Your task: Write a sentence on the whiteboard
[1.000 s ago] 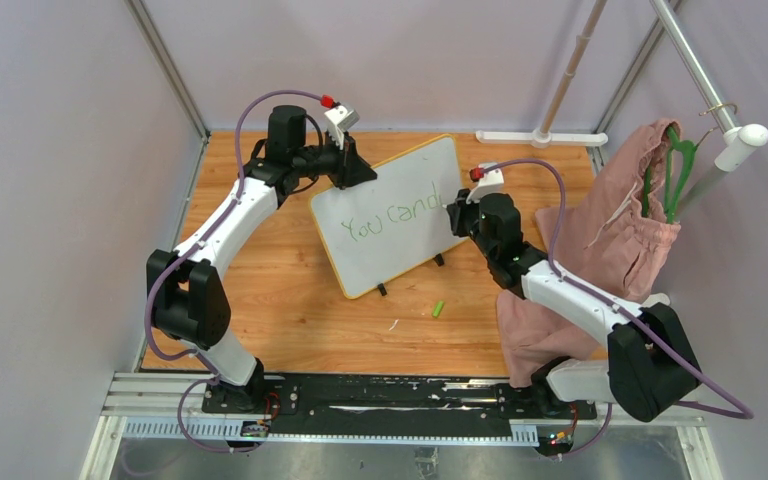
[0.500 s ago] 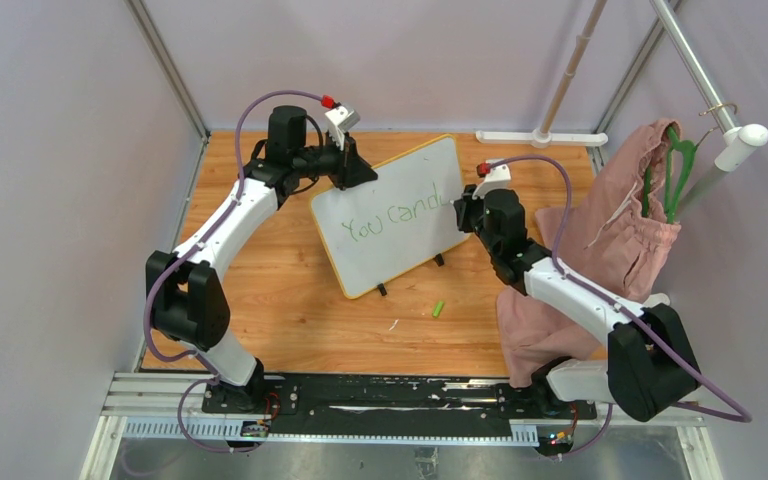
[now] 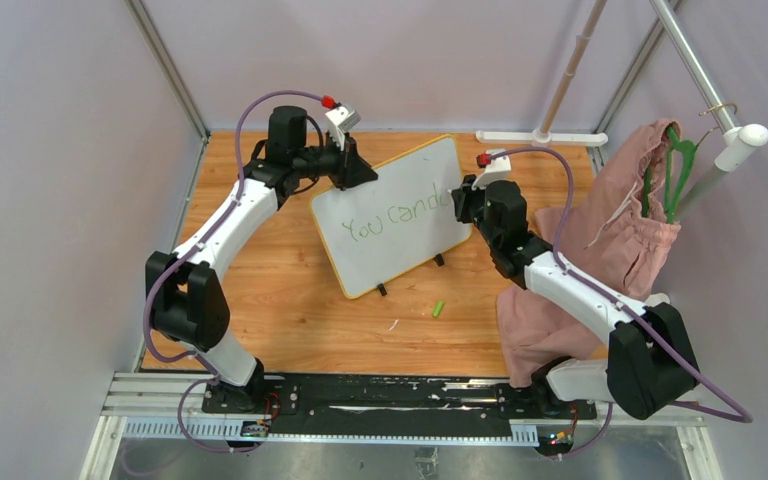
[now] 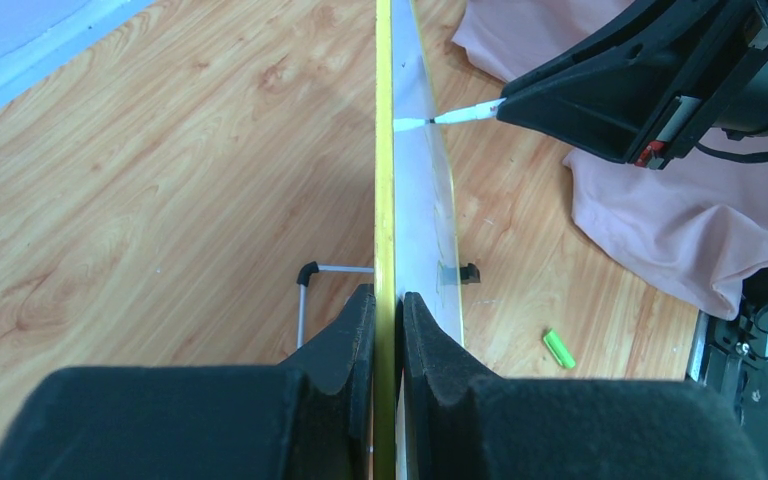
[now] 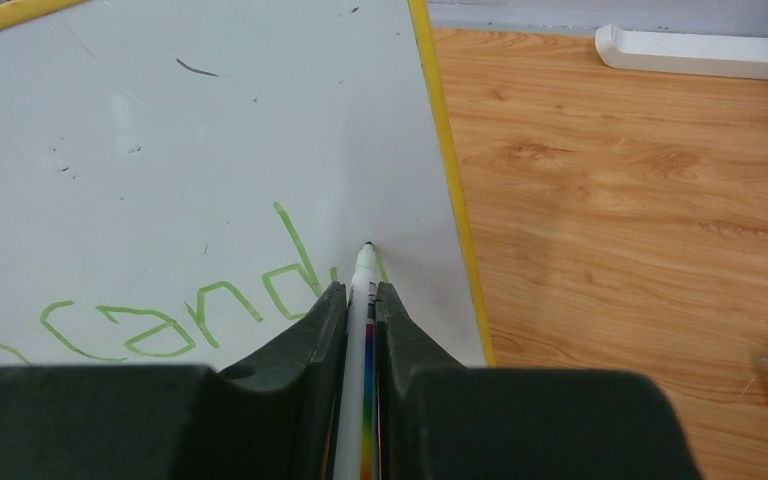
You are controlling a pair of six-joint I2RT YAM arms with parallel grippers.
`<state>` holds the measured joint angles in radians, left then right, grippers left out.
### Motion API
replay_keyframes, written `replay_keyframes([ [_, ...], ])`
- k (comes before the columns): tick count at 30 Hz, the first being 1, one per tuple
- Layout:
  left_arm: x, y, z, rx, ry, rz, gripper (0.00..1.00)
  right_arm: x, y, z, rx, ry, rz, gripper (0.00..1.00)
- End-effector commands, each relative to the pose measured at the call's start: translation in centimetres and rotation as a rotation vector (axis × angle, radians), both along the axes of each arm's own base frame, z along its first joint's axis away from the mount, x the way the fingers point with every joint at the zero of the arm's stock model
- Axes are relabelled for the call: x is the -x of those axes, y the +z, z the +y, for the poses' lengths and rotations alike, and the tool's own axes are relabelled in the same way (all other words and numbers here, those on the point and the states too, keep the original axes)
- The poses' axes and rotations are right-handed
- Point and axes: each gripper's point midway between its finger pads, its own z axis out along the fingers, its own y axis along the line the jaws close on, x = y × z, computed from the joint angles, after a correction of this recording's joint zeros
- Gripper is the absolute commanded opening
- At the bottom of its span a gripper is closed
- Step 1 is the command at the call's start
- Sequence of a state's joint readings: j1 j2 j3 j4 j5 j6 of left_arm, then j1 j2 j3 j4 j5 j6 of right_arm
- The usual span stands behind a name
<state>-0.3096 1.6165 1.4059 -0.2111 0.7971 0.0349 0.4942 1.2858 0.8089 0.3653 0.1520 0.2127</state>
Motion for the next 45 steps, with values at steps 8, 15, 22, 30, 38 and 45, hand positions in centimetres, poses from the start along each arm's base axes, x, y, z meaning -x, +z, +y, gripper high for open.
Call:
replay_keyframes([
  [8,1.7,-2.1,-0.7,-0.045,-0.055,0.032,0.00,0.5,1.1,1.8,-0.010,0.072,-0.019,0.00],
  [15,1.6,-2.1,-0.7,-0.047,-0.055,0.032,0.00,1.3,0.3,2.1,-0.005,0.086,-0.004,0.00],
  [22,1.7,-2.1,-0.7,-0.047,-0.054,0.034,0.00,1.9,-0.7,2.1,-0.001,0.091,0.016,0.00],
  [30,1.7,-2.1,-0.7,-0.047,-0.053,0.034,0.00,2.4,-1.7,2.0,0.009,0.087,0.039,0.00],
  [38,1.4,-2.3,-0.4,-0.063,-0.026,0.028,0.00,3.0,1.9,1.3,-0.025,0.073,-0.024,0.00],
  [45,0.8,-2.6,0.0,-0.086,0.002,0.025,0.09,5.1,4.5,1.3,-0.036,0.134,-0.062,0.00],
])
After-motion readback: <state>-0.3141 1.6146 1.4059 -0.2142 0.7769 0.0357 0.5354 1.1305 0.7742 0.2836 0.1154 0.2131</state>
